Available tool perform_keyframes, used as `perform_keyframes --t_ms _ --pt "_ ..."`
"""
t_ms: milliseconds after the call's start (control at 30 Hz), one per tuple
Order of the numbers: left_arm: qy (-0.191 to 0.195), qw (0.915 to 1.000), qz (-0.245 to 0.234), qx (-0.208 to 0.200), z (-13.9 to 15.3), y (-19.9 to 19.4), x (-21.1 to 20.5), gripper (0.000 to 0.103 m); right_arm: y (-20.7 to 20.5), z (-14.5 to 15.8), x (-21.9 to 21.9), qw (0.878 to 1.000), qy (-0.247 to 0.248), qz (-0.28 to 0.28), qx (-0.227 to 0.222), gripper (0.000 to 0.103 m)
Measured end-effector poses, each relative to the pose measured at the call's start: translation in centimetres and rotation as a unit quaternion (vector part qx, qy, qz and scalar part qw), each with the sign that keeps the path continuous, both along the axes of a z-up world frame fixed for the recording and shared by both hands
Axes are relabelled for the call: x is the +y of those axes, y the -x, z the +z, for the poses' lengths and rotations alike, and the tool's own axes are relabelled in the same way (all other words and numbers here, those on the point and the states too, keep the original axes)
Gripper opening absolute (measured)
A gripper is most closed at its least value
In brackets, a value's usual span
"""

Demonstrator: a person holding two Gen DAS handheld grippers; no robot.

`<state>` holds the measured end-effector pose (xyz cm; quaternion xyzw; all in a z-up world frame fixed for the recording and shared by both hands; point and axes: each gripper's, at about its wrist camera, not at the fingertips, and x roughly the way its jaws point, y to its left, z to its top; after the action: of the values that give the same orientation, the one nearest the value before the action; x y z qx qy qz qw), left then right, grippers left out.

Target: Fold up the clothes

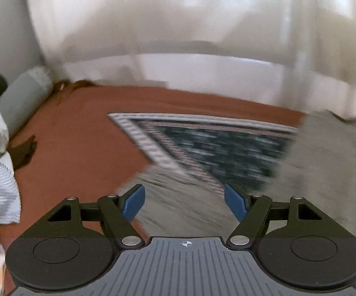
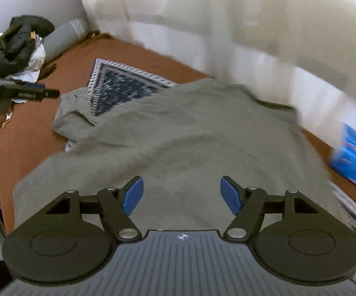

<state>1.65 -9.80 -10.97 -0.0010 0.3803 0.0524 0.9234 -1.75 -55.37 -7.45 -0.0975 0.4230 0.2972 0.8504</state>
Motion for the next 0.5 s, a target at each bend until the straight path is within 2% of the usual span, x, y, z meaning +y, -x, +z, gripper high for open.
perform_keyframes --t_ms 100,200,333,500 --pt "0.025 0.9996 -0.006 0.013 -1.3 -2.7 5.1 0.081 -3.3 -0.5 5.9 1.000 0.005 0.013 0.028 0.073" --pt "0.050 0.9973 -0.035 0.040 -2.9 -5.3 7.9 0.081 -6.3 -0.6 11.5 0.999 0.018 0.023 0.028 0.073" --pt "0.051 0.9931 -0.087 0.061 -4.3 -7.1 8.6 0.081 -9.4 -1.0 17.3 0.997 0.055 0.044 0.027 0.073" --pt "0.067 0.9873 -0.119 0.082 -6.1 -8.7 8.6 0.081 -12.6 -1.9 20.5 0.993 0.090 0.059 0.039 0.073"
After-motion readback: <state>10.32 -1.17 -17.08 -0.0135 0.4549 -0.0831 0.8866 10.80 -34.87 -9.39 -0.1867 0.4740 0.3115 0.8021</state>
